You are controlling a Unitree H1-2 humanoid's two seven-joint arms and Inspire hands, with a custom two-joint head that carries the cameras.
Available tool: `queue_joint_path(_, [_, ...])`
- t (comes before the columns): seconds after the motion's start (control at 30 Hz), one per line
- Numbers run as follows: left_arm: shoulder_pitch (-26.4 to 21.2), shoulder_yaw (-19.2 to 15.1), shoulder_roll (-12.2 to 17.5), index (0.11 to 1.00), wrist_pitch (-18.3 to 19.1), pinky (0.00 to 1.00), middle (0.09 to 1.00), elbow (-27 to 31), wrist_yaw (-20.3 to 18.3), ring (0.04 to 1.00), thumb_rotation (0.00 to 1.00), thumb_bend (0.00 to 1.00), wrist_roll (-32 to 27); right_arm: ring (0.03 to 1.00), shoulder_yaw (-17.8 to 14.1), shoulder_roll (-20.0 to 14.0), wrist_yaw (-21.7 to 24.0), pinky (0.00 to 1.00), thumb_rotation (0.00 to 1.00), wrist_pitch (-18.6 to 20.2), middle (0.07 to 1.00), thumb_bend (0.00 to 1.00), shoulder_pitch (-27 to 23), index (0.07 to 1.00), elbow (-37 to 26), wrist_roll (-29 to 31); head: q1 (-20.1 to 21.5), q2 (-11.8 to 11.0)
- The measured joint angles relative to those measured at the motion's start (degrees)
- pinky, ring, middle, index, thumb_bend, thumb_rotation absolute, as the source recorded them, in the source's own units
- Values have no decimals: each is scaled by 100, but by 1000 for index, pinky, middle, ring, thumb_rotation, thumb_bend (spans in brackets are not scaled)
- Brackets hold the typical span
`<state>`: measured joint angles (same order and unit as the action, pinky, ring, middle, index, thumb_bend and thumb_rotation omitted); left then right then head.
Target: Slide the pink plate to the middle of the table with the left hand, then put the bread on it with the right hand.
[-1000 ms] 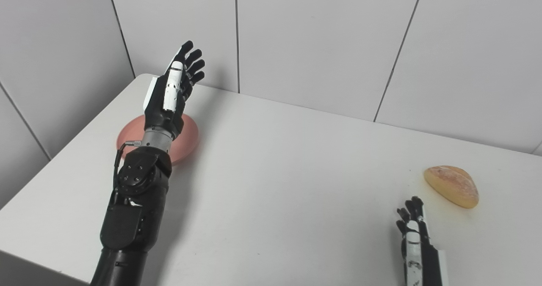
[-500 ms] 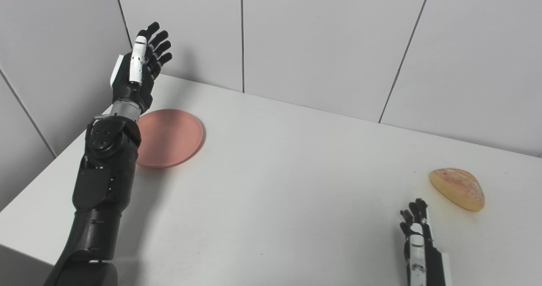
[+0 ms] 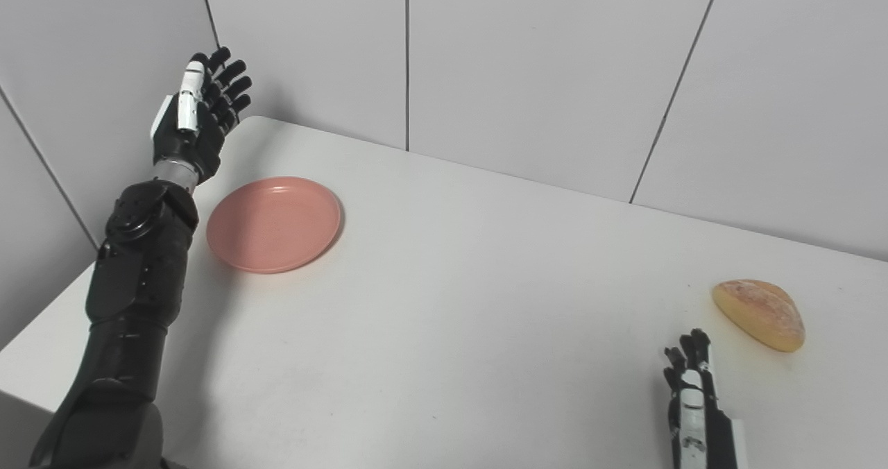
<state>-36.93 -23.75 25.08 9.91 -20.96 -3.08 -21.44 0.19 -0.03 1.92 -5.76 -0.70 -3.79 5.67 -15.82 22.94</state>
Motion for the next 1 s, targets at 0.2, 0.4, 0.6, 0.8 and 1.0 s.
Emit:
queue_joint_path(0.2, [-1,-106,83,925,5,971,936,-246,-38,938,1000,366,-119,979,-3,-9,6,995,1000,0,995,228,1,1000,0,2,-18,0])
queue_joint_path(0.4, [-1,-328,126,933,31,996,946,-532,-49,952,1000,328,-376,974,-3,-19,43,990,1000,-1,990,226,0,999,1,7,-18,0])
queue_joint_path(0.6, [0,-399,228,938,29,982,943,-682,-162,949,1000,324,-495,980,-8,-27,64,998,1000,-1,997,233,1,1000,1,3,-26,-9])
queue_joint_path(0.8, [31,-507,241,945,24,996,954,-967,-372,960,1000,322,-639,976,-21,-30,65,995,1000,-1,993,232,0,1000,6,7,-35,-18])
queue_joint_path(1.0, [83,-553,237,950,12,1000,959,-1171,-465,962,1000,319,-716,980,-23,-46,84,994,1000,-1,998,229,-4,1000,9,24,-62,-9])
